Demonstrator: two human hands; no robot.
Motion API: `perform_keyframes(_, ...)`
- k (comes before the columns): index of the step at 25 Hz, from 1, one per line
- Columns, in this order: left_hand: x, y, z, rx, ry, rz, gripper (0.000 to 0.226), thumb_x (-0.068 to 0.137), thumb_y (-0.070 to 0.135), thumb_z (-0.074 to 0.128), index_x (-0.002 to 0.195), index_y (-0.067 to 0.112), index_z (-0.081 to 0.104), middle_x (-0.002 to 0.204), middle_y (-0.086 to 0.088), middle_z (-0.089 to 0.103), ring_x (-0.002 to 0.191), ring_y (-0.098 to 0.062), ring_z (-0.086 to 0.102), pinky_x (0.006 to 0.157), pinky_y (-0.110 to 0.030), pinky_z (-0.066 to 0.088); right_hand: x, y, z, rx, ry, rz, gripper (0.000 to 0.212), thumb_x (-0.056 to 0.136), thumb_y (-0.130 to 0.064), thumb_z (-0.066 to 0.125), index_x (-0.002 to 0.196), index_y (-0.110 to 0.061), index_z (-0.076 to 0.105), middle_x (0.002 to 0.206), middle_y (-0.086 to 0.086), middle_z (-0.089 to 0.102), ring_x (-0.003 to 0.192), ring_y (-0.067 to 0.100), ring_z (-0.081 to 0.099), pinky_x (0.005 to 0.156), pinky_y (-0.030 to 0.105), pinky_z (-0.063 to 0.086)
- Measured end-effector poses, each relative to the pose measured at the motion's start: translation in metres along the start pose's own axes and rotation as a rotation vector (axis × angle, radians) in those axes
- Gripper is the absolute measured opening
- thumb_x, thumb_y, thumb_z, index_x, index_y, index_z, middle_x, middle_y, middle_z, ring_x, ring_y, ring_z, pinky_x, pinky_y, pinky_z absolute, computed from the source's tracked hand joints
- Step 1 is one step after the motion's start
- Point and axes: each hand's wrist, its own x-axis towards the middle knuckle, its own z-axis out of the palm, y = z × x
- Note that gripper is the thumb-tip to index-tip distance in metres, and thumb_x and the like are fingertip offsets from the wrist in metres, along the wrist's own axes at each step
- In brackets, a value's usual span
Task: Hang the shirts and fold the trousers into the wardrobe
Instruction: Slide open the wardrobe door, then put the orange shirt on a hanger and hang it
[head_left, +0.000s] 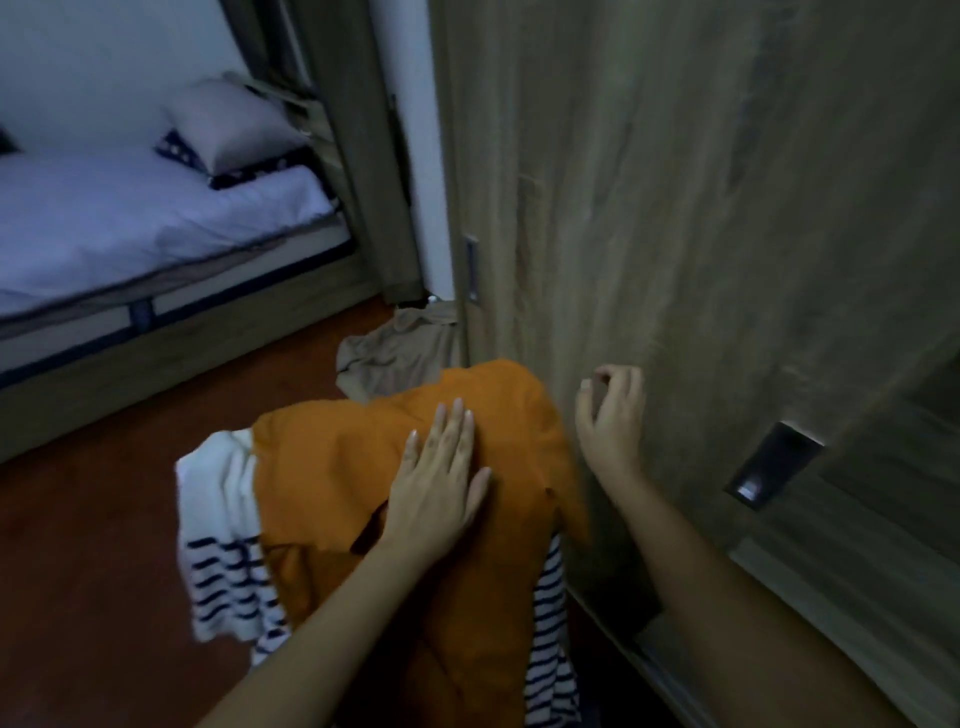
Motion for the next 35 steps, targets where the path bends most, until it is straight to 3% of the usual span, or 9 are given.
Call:
perform_keyframes(5, -0.018, -0.061, 0.021, 0.102, -0.178, -0.089, 0.063, 0.092, 0.048, 0.027, 0.141, 0.011, 0.040, 0.148, -0.007, 0.040, 0.138, -0.024, 0.035, 0.108, -0.047, 0.028, 0.034, -0.057, 0.081, -0.138, -0.614, 0.022, 0.055, 0.095, -0.041, 0.044, 0.129, 0.002, 0.043, 0.131, 0.023, 0.043, 0.125, 0.037, 0.037, 0.105, 0.041, 0.028)
perform_keyframes(12, -0.023, -0.060, 0.041, 0.117, -0.083, -0.083, 0.064, 0.092, 0.046, 0.027, 0.145, 0.012, 0.022, 0.151, -0.004, 0.035, 0.140, -0.020, 0.021, 0.113, -0.040, 0.002, 0.061, -0.086, 0.119, -0.575, -1.002, 0.070, 0.079, 0.087, -0.067, 0.034, 0.138, -0.007, 0.039, 0.145, 0.016, 0.039, 0.135, 0.034, 0.032, 0.110, 0.048, 0.021)
perform_keyframes(15, -0.024, -0.060, 0.047, 0.142, -0.052, -0.074, 0.064, 0.093, 0.046, 0.027, 0.147, 0.012, 0.020, 0.152, -0.004, 0.033, 0.141, -0.020, 0.021, 0.114, -0.040, 0.003, 0.069, -0.098, 0.128, -0.503, -0.992, 0.021, 0.055, 0.088, -0.047, 0.053, 0.128, -0.009, 0.050, 0.135, 0.013, 0.050, 0.124, 0.031, 0.045, 0.107, 0.046, 0.033)
perform_keyframes(19, -0.023, -0.062, 0.054, 0.166, -0.021, -0.074, 0.065, 0.092, 0.047, 0.026, 0.145, 0.011, 0.023, 0.150, -0.005, 0.037, 0.140, -0.022, 0.023, 0.116, -0.041, -0.002, 0.078, -0.101, 0.116, 0.037, -0.838, -0.056, 0.026, 0.091, -0.021, 0.057, 0.115, -0.011, 0.059, 0.117, 0.008, 0.061, 0.110, 0.025, 0.055, 0.092, 0.031, 0.042)
perform_keyframes(23, -0.014, -0.053, 0.029, 0.003, 0.058, -0.075, 0.061, 0.089, 0.053, 0.032, 0.128, 0.012, 0.055, 0.132, -0.008, 0.057, 0.119, -0.025, 0.054, 0.098, -0.045, 0.034, 0.080, -0.102, 0.080, 0.194, -0.879, -0.181, 0.012, 0.093, -0.016, 0.053, 0.104, -0.019, 0.058, 0.108, 0.002, 0.055, 0.102, 0.014, 0.052, 0.089, 0.024, 0.039)
perform_keyframes(26, 0.033, -0.065, -0.004, -0.286, 0.137, -0.373, 0.044, 0.093, 0.044, 0.038, 0.121, 0.014, 0.054, 0.123, -0.010, 0.054, 0.106, -0.024, 0.056, 0.085, -0.039, 0.045, 0.080, -0.105, 0.062, 0.175, -0.889, -0.243, 0.009, 0.093, -0.017, 0.053, 0.096, -0.024, 0.056, 0.106, 0.001, 0.051, 0.099, 0.011, 0.048, 0.082, 0.014, 0.034)
perform_keyframes(29, 0.097, -0.097, -0.028, -0.570, -0.171, -0.402, 0.054, 0.086, 0.033, 0.052, 0.137, 0.021, 0.039, 0.137, -0.005, 0.039, 0.126, -0.023, 0.037, 0.104, -0.046, 0.035, 0.079, -0.108, 0.053, 0.194, -0.897, -0.267, 0.012, 0.093, -0.019, 0.053, 0.093, -0.030, 0.055, 0.103, 0.000, 0.049, 0.099, 0.012, 0.049, 0.082, 0.019, 0.035)
perform_keyframes(32, 0.130, -0.108, -0.051, -0.660, -0.738, -0.213, 0.019, 0.088, 0.029, 0.056, 0.107, 0.026, 0.054, 0.113, -0.001, 0.051, 0.098, -0.013, 0.050, 0.082, -0.028, 0.043, 0.075, -0.113, 0.047, 0.210, -0.908, -0.268, 0.011, 0.092, -0.019, 0.053, 0.092, -0.029, 0.055, 0.101, -0.002, 0.049, 0.098, 0.011, 0.049, 0.080, 0.019, 0.037)
perform_keyframes(35, 0.139, -0.126, -0.044, -0.531, -0.711, -0.164, 0.018, 0.088, 0.036, 0.060, 0.080, 0.022, 0.053, 0.089, -0.003, 0.057, 0.074, -0.012, 0.053, 0.061, -0.021, 0.039, 0.073, -0.118, 0.041, 0.214, -0.868, -0.263, 0.006, 0.089, -0.025, 0.059, 0.092, -0.026, 0.054, 0.095, -0.007, 0.052, 0.090, 0.008, 0.051, 0.078, 0.025, 0.039)
